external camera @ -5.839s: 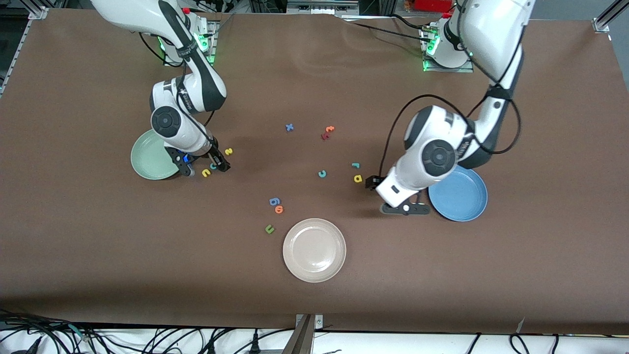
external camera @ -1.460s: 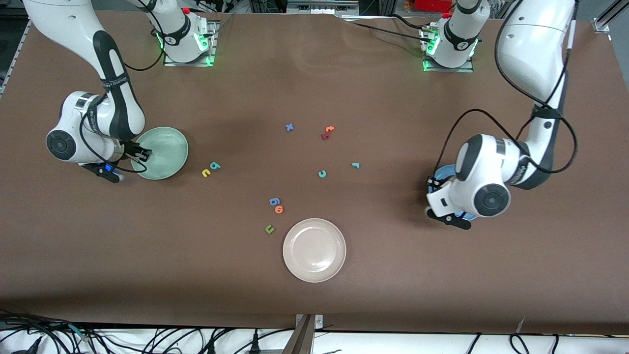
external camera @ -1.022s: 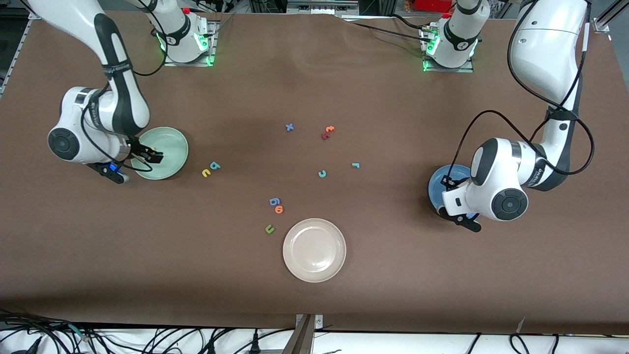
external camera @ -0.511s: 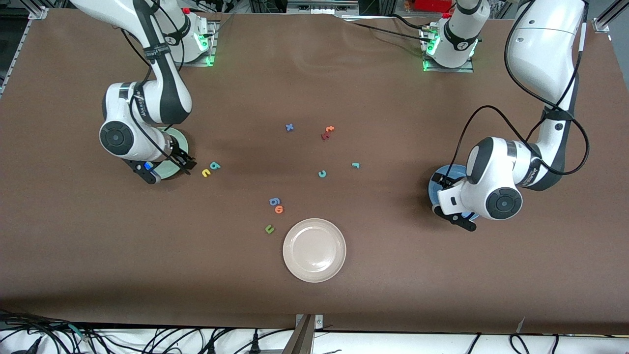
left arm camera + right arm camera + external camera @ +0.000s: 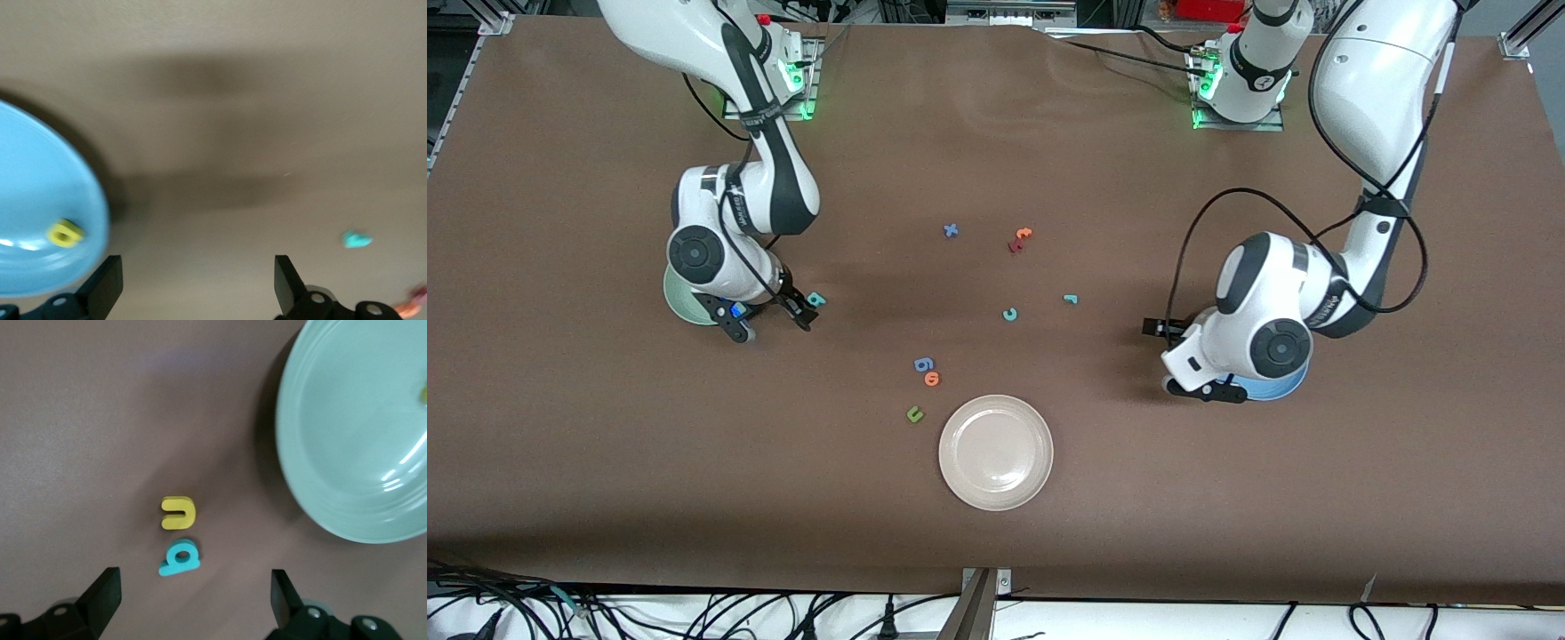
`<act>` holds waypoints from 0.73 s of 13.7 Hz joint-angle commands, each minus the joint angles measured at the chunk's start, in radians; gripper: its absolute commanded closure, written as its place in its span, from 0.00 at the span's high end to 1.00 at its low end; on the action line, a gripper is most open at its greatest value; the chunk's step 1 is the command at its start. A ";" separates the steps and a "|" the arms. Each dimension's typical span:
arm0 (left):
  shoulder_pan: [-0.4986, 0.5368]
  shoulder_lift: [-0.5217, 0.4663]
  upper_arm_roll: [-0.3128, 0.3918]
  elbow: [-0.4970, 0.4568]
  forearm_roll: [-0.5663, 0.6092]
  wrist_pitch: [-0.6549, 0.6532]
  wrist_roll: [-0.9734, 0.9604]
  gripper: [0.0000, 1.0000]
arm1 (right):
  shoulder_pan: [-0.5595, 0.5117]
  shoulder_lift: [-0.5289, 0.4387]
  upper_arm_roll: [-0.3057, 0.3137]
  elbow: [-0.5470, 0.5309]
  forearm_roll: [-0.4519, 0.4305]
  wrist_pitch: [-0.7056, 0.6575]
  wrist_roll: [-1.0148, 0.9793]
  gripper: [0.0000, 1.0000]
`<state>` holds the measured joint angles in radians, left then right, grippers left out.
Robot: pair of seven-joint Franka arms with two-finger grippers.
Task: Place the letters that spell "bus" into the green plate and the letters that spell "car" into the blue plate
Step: 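Grasp the blue b with the right gripper while the left reaches the L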
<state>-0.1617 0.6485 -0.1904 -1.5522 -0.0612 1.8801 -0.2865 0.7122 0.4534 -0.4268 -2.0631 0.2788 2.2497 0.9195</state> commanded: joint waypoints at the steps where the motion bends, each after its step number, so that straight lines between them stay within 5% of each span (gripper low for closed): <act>1: -0.031 -0.015 -0.040 -0.055 -0.019 0.095 -0.228 1.00 | 0.007 0.027 0.017 -0.017 0.040 0.071 0.010 0.99; 7: -0.177 -0.021 -0.052 -0.219 -0.005 0.377 -0.584 1.00 | 0.006 0.067 0.052 -0.066 0.075 0.206 0.010 0.97; 10: -0.222 -0.032 -0.050 -0.304 -0.002 0.485 -0.652 1.00 | 0.006 0.071 0.052 -0.066 0.077 0.209 0.010 0.87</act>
<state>-0.3668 0.6504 -0.2500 -1.7822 -0.0614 2.2951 -0.8993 0.7127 0.5205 -0.3767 -2.1182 0.3340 2.4405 0.9262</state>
